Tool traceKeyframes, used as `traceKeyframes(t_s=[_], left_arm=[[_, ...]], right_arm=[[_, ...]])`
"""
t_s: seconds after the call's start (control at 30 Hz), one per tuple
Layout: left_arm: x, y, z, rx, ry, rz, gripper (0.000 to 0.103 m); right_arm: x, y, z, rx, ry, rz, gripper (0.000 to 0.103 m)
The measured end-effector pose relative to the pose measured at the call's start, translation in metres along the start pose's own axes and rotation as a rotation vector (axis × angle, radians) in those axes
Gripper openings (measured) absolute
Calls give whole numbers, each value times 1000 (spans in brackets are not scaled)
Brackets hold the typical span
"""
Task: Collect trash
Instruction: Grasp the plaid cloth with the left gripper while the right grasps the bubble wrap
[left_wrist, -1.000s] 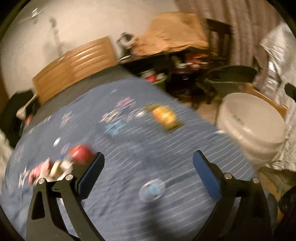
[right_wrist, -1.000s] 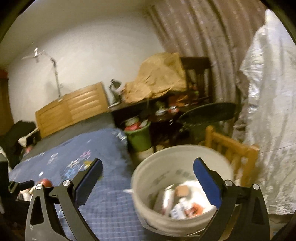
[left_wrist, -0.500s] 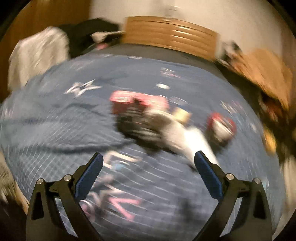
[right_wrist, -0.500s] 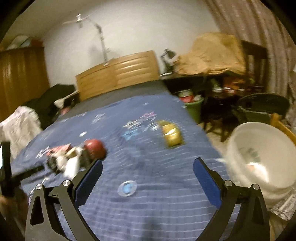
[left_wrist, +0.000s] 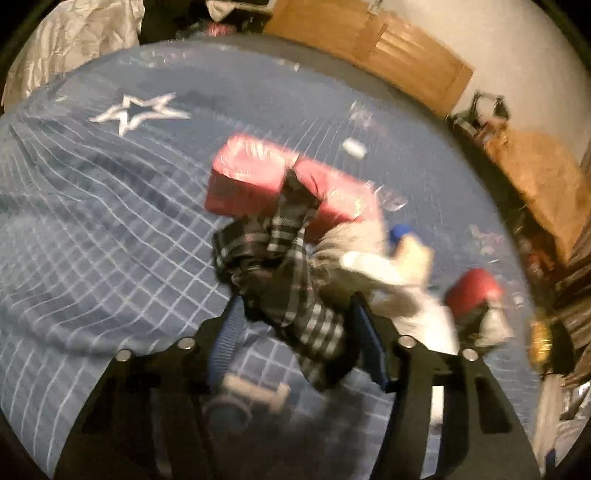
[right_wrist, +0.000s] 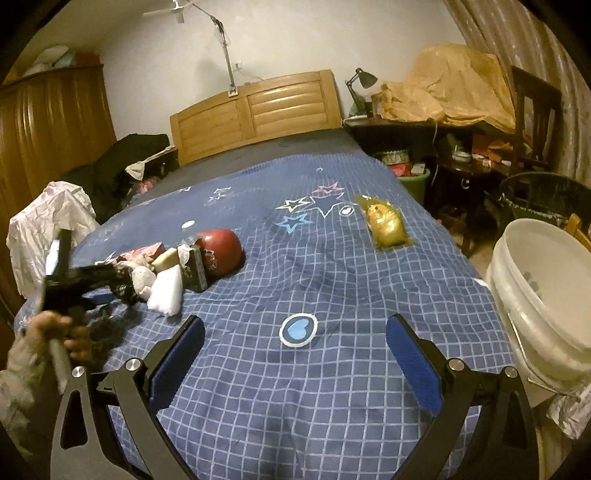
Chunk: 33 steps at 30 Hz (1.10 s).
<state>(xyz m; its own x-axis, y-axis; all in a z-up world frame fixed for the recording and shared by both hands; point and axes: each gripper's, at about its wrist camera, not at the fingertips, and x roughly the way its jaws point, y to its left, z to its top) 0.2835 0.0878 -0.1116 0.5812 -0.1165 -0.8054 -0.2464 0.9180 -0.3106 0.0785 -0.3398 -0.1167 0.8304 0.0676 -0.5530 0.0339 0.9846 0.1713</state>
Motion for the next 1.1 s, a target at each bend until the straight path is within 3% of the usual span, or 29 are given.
traceKeyframes(t_s=[0.07,0.13,0.23,0.37,0.43,0.63,0.8,0.93,1.03,1.1], left_arm=[[4,5,0,-22,4,4,38],[-3,10,-1,-38,10,-46,24],[-25,26,-8,-76,-4,-89,16],[-65,38,-27,-41,-34,-124,15],[-84,41,-39,-4,-34,-130,15],[-102,47,-64,88,24,-78,15],[-83,58,-71,116,97,-61,18],[-71,72,-67,77,111,-112,22],[-69,70,-66,91,103,-125,27],[-70,68,-67,96,96,-133,29]], right_arm=[[-1,1,0,-5,12,20,98],[-1,6,-1,-25,17,47,98],[1,13,-1,-25,20,65,98],[17,23,-3,-36,105,103,98],[28,32,-5,-50,162,161,97],[48,80,4,-183,156,240,90],[92,130,15,-271,229,338,66],[139,164,17,-302,305,319,64],[173,177,15,-323,330,228,63],[185,177,12,-326,359,197,27]])
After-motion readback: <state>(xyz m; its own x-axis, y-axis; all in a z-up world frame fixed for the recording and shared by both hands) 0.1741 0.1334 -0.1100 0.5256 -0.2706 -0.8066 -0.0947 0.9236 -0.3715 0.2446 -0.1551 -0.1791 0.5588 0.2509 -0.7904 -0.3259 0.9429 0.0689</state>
